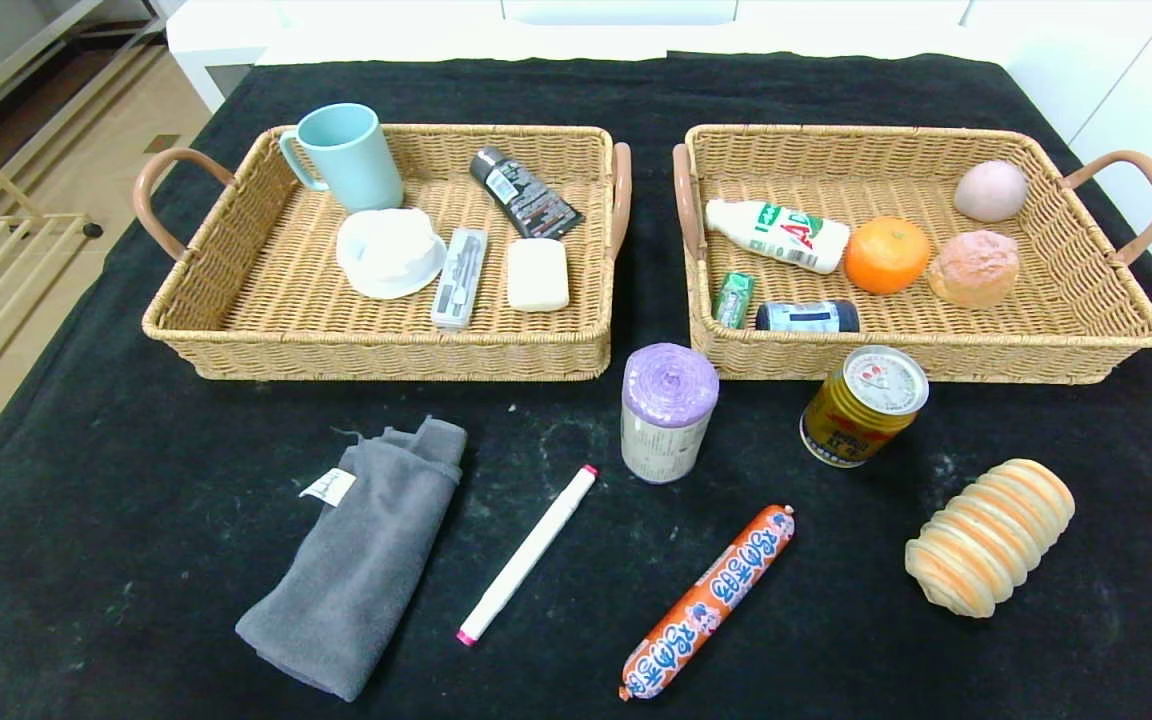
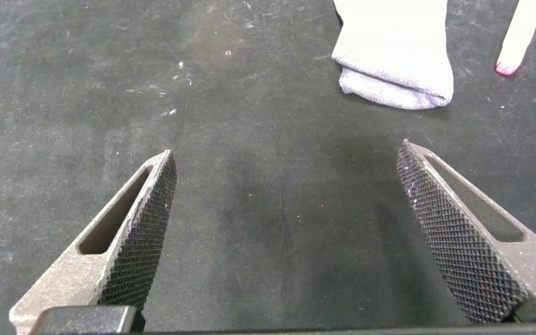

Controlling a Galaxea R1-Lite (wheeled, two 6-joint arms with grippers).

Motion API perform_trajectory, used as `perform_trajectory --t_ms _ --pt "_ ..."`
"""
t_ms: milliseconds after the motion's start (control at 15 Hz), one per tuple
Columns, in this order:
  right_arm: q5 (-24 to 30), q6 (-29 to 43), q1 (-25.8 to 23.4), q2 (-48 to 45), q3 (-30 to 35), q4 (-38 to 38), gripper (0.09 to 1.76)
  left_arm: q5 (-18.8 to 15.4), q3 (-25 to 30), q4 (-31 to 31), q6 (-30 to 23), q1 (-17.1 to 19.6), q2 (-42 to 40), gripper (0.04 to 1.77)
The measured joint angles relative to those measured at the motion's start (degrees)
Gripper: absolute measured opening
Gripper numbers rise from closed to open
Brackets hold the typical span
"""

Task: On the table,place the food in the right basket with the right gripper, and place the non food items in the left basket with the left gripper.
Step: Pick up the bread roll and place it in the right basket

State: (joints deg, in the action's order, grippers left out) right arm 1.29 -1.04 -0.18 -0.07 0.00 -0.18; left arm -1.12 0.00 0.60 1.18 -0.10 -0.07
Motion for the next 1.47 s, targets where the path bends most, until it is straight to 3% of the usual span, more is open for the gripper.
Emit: perform_trajectory --t_ms 467,667,867,1200,1467 --pt "-2.0 4.3 0.2 0.3 -2.4 -0.7 1.71 -1.3 -0.3 0.1 2.1 0.0 0.0 1.72" --pt "0.0 5.6 0.5 4.7 -8.4 -0.8 1.71 -8.2 -6.7 0.0 -1.5 0.0 2.6 1.72" --pt "1.8 5.1 1.3 11.6 -13.5 -0.8 1.71 -12.0 -13.4 2.3 -4.5 -1.5 10.8 1.72" --pt "4.1 2.7 3.6 25.3 -19.8 -0.8 1.71 -14.0 -20.8 7.6 -5.0 -12.8 28.3 1.72" --pt "4.6 2.3 9.4 36.3 -26.0 -1.6 1.71 -14.4 -26.9 7.8 -4.6 -23.3 41.5 1.72"
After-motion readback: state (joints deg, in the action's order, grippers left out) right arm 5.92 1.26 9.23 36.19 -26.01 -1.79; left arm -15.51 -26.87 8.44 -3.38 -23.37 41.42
